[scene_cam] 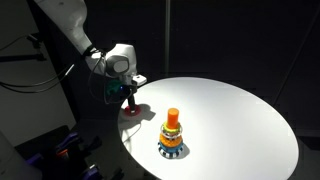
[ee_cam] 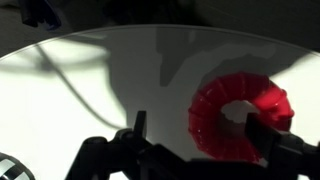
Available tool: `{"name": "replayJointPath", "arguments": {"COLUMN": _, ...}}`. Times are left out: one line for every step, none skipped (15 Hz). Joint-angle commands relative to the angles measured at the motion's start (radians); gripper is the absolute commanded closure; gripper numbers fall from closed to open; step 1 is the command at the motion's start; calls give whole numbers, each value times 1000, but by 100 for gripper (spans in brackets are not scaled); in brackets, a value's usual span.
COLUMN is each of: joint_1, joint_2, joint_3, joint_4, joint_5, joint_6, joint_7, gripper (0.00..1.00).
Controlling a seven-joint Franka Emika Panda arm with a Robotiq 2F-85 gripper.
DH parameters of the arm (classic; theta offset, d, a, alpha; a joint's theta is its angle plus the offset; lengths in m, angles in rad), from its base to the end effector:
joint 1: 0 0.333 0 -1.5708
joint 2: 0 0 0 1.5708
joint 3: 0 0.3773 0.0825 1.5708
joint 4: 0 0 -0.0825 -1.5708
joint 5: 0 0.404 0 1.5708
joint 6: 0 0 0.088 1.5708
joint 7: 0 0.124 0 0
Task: Place the stack on top of the red ring
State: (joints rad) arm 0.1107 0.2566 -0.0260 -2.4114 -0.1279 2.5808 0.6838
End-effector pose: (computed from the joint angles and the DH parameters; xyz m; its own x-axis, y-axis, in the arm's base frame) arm 0.5081 0.0440 0.2239 0.8825 -0.4694 -0.0296 -0.4640 -0.8793 0.1076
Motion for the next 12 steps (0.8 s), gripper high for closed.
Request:
{"name": "replayJointPath", "arguments": {"joint_1": 20, "joint_2": 25, "joint_3": -33, "joint_4": 20, "joint_5": -22, "joint_6": 16, "joint_7": 22, "gripper": 0}}
{"name": "replayJointPath", "arguments": {"joint_1": 20, "joint_2": 30, "joint_3": -37, "joint_4": 20, "joint_5": -18, "joint_6": 17, "joint_7": 19, "gripper": 0}}
{"name": "replayJointPath", "arguments": {"joint_1": 21, "joint_2": 34, "joint_3": -41, "joint_4": 20, "joint_5": -15, "joint_6": 19, "joint_7": 18, "gripper": 0}}
{"name": "replayJointPath", "arguments": {"joint_1": 21, "joint_2": 37, "joint_3": -45, "joint_4": 19, "joint_5": -13, "joint_6": 19, "joint_7": 16, "gripper": 0}}
{"name": "replayJointPath", "arguments": {"joint_1": 22, "joint_2": 40, "joint_3": -49, "joint_4": 19, "joint_5": -13, "joint_6": 20, "joint_7": 17, "gripper": 0}}
{"name": "replayJointPath", "arguments": {"joint_1": 23, "joint_2": 43, "joint_3": -52, "joint_4": 18, "joint_5": -13, "joint_6": 19, "joint_7": 17, "gripper": 0}}
{"name": "replayJointPath", "arguments": {"joint_1": 23, "joint_2": 46, "joint_3": -55, "joint_4": 18, "joint_5": -13, "joint_6": 18, "joint_7": 17, "gripper": 0}}
{"name": "replayJointPath", "arguments": {"joint_1": 23, "joint_2": 48, "joint_3": -57, "joint_4": 17, "joint_5": -12, "joint_6": 18, "joint_7": 16, "gripper": 4}}
{"name": "replayJointPath", "arguments": {"joint_1": 24, "joint_2": 49, "joint_3": -60, "joint_4": 17, "joint_5": -12, "joint_6": 17, "joint_7": 16, "gripper": 4}}
{"name": "replayJointPath", "arguments": {"joint_1": 23, "joint_2": 49, "joint_3": -62, "joint_4": 17, "joint_5": -11, "joint_6": 16, "joint_7": 14, "gripper": 4}}
{"name": "replayJointPath", "arguments": {"joint_1": 22, "joint_2": 50, "joint_3": -64, "joint_4": 17, "joint_5": -11, "joint_6": 14, "joint_7": 14, "gripper": 6}}
{"name": "replayJointPath", "arguments": {"joint_1": 22, "joint_2": 50, "joint_3": -67, "joint_4": 17, "joint_5": -13, "joint_6": 14, "joint_7": 15, "gripper": 18}}
